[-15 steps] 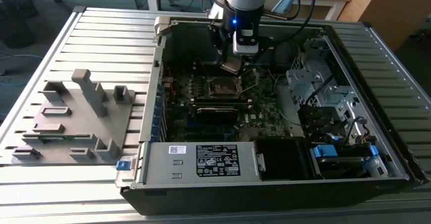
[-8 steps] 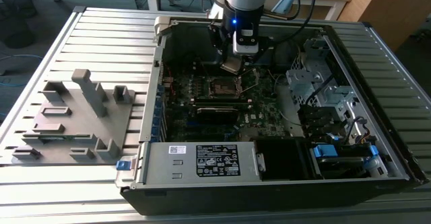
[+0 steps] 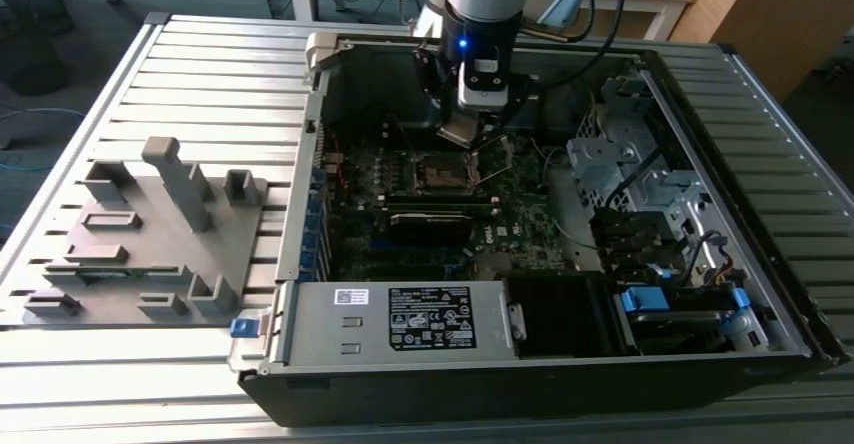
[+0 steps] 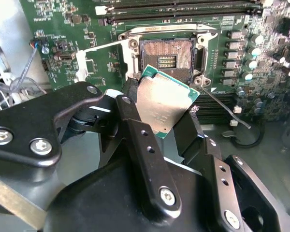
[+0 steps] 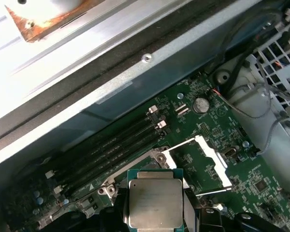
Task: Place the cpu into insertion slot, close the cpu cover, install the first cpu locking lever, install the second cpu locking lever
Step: 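Place the cpu into insertion slot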
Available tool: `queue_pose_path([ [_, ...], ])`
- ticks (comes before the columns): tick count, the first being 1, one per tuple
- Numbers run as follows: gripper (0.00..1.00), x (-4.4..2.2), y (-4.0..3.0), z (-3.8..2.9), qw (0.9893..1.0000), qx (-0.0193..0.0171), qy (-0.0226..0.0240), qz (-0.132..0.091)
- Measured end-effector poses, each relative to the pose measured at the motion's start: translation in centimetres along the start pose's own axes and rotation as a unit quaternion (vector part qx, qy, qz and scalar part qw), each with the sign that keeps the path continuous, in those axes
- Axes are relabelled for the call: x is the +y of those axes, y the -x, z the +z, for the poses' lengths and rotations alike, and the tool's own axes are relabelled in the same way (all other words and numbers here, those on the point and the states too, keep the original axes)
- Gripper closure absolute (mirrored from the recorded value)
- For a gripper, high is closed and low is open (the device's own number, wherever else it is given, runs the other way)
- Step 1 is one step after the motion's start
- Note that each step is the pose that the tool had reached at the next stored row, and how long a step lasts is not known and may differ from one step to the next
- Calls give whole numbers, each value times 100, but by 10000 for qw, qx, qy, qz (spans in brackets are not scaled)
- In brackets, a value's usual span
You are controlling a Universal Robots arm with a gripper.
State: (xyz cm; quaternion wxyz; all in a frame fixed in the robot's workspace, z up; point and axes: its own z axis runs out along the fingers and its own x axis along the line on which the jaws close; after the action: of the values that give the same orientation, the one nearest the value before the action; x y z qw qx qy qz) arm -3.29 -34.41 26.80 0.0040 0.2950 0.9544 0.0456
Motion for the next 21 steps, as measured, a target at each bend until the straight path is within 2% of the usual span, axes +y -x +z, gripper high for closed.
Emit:
queue_pose_path([
  [3, 46, -1, 0, 7, 9997, -20, 4, 225],
  [6, 46, -1, 0, 15, 9989, -42, 9, 469],
  [10, 46, -2, 1, 25, 9966, -74, 15, 823],
  [14, 46, -3, 1, 29, 9945, -94, 20, 1047],
  [21, 46, -3, 1, 29, 9943, -96, 20, 1063],
])
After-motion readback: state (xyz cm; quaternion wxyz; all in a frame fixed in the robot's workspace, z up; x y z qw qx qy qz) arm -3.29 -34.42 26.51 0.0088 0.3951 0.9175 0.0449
